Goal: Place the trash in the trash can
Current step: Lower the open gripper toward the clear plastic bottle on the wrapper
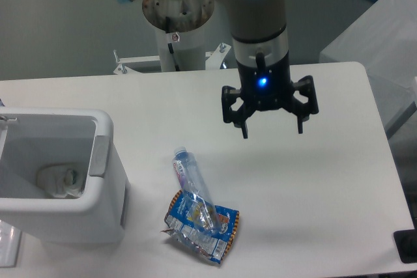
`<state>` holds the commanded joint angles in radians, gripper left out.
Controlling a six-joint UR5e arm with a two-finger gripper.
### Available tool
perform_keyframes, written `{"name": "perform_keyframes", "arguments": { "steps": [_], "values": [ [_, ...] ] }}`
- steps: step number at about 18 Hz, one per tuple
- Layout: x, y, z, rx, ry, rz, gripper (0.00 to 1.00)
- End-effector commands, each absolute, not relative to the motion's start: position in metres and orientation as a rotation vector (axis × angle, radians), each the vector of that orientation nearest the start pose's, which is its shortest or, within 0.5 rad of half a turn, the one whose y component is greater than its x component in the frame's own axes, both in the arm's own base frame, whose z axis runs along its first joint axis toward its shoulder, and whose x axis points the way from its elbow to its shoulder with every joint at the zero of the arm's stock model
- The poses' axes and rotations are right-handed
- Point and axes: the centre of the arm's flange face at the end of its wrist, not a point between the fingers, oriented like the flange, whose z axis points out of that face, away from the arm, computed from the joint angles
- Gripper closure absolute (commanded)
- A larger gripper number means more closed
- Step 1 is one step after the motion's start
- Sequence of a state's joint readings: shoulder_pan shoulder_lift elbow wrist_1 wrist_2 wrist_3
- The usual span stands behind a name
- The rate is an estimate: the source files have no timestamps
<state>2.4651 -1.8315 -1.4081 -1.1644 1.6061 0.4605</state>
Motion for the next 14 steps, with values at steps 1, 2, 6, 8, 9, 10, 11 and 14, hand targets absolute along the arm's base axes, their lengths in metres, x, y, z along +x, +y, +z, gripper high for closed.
{"name": "perform_keyframes", "arguments": {
  "steps": [1, 2, 6, 8, 9, 10, 11, 14],
  "values": [
    [-0.407, 0.493, 0.461, -2.821, -0.703, 0.312, 0.0],
    [-0.405, 0.498, 0.457, -2.793, -0.739, 0.309, 0.0],
    [-0.396, 0.531, 0.434, -2.699, -0.765, 0.108, 0.0],
    [-0.399, 0.54, 0.414, -2.699, -0.767, 0.031, 0.0],
    [-0.399, 0.543, 0.407, -2.699, -0.767, 0.003, 0.0],
    [-0.4, 0.545, 0.403, -2.691, -0.777, -0.033, 0.0],
    [-0.401, 0.546, 0.402, -2.671, -0.795, -0.07, 0.0],
    [-0.404, 0.552, 0.384, -2.671, -0.844, -0.112, 0.0]
  ]
}}
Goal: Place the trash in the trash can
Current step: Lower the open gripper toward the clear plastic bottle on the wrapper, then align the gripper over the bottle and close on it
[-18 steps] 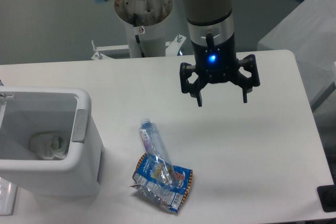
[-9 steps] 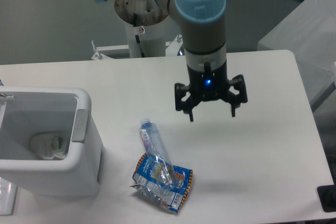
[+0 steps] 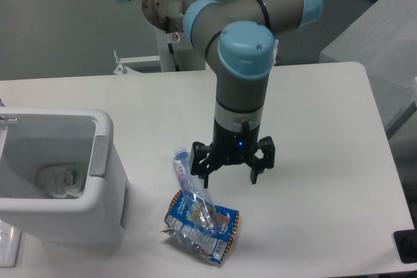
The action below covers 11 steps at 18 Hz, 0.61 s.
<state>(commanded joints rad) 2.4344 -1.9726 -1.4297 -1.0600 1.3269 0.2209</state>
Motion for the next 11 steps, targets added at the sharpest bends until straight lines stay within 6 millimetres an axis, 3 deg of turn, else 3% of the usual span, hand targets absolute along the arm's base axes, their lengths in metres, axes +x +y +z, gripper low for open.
{"name": "perform_keyframes", "arguments": {
  "steps": [3, 11],
  "values": [
    [-0.41, 0.562, 0.354, -2.66, -0.859, -0.102, 0.0],
    [-0.403, 0.576, 0.28, -2.707, -0.891, -0.15, 0.0]
  ]
}}
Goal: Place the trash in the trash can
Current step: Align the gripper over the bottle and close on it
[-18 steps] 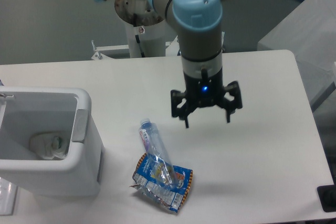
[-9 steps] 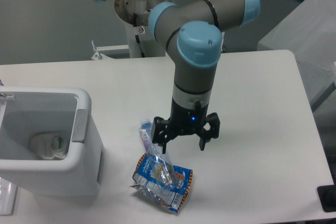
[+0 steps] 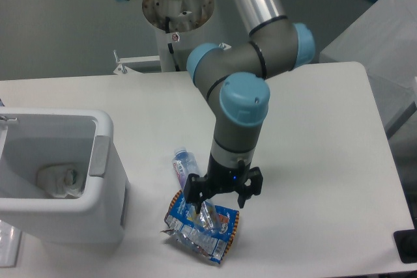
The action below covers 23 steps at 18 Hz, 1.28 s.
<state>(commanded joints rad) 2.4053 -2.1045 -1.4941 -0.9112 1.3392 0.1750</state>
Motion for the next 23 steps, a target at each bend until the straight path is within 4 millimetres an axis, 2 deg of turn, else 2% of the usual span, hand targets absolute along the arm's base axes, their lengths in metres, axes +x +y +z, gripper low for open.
{"name": "perform_keyframes", "arguments": {
  "steps": [5, 8, 10, 15, 19, 23],
  "values": [
    [-0.408, 0.582, 0.258, -2.698, -0.925, -0.152, 0.0],
    [-0.412, 0.582, 0.237, -2.725, -0.937, -0.127, 0.0],
    [-0.399, 0.592, 0.229, -2.752, -0.907, -0.091, 0.0],
    [-0.397, 0.598, 0.2, -2.795, -0.913, -0.05, 0.0],
    [-0.392, 0.603, 0.185, -2.814, -0.908, -0.019, 0.0],
    [-0.39, 0.605, 0.182, -2.811, -0.9, -0.011, 0.0]
  ]
}}
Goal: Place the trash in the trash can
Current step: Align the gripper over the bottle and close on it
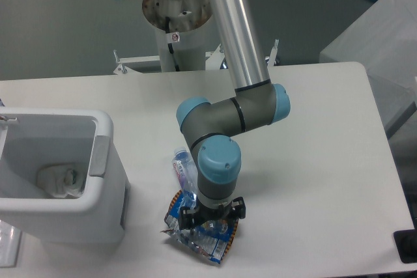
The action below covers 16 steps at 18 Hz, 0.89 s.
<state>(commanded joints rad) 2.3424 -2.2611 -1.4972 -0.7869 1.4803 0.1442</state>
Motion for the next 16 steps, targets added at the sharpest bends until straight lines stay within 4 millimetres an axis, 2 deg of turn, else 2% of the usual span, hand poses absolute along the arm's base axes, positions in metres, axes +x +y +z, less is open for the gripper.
{"name": "perform_keyframes", "arguments": {
  "steps": [3, 6, 10, 16],
  "values": [
    [-0.3887, 0.6055, 0.1778, -2.821, -0.9, -0.003, 0.01],
    [-0.388, 0.6059, 0.1777, -2.823, -0.899, 0.001, 0.19],
    [-0.3872, 0.6055, 0.179, -2.827, -0.899, 0.011, 0.28],
    [-0.3876, 0.6048, 0.1831, -2.829, -0.888, 0.025, 0.31]
  ]
}}
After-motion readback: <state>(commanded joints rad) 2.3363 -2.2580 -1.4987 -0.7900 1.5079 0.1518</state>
